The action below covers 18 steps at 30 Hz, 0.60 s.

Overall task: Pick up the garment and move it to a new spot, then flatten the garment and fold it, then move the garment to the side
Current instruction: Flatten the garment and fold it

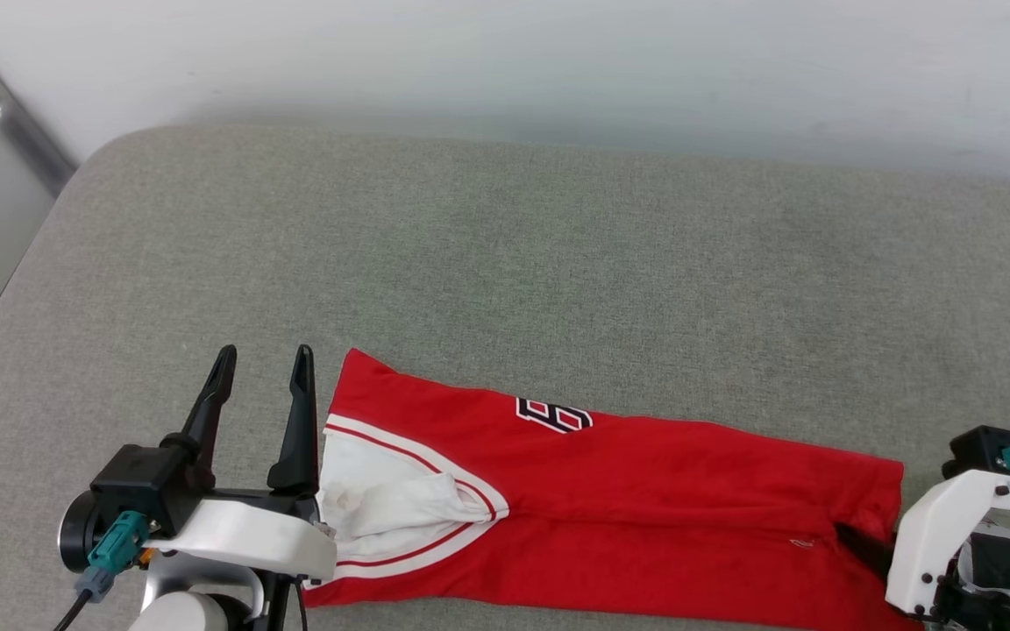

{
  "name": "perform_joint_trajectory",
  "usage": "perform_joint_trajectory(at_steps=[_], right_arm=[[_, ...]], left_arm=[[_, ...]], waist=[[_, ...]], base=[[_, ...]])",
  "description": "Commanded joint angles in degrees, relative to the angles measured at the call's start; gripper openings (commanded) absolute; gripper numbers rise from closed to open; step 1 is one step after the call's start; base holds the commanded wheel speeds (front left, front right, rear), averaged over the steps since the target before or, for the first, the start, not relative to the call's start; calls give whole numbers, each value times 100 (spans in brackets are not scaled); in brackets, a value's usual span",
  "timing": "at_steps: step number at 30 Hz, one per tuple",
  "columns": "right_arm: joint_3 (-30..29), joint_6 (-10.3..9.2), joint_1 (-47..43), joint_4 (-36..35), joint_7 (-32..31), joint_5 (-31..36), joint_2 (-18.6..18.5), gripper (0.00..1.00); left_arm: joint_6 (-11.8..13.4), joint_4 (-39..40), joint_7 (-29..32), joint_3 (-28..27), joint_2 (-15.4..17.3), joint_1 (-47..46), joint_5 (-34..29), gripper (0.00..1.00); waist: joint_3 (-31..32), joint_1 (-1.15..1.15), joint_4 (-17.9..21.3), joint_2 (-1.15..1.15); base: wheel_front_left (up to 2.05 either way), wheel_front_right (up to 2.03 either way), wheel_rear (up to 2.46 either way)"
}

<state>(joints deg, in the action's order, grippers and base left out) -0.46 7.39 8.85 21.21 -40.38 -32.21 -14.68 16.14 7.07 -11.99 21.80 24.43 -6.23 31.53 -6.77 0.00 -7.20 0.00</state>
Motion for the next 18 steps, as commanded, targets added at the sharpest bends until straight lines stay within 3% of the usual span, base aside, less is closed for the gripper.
perform_joint_trajectory(at_steps=[1,11,18], right_arm=[[240,18,-155,218,-86,-46,206,0],[304,9,172,-71,369,-88,-275,0],[-126,8,176,-49,396,-28,-516,0]], left_arm=[[-18,-15,-10,-5,-25,-27,40,100],[102,-2,35,-62,116,218,37,100],[212,72,55,-63,123,326,25,100]], waist=[[19,0,3,0],[262,0,191,0],[366,0,426,0]], base=[[0,0,0],[0,0,0],[0,0,0]])
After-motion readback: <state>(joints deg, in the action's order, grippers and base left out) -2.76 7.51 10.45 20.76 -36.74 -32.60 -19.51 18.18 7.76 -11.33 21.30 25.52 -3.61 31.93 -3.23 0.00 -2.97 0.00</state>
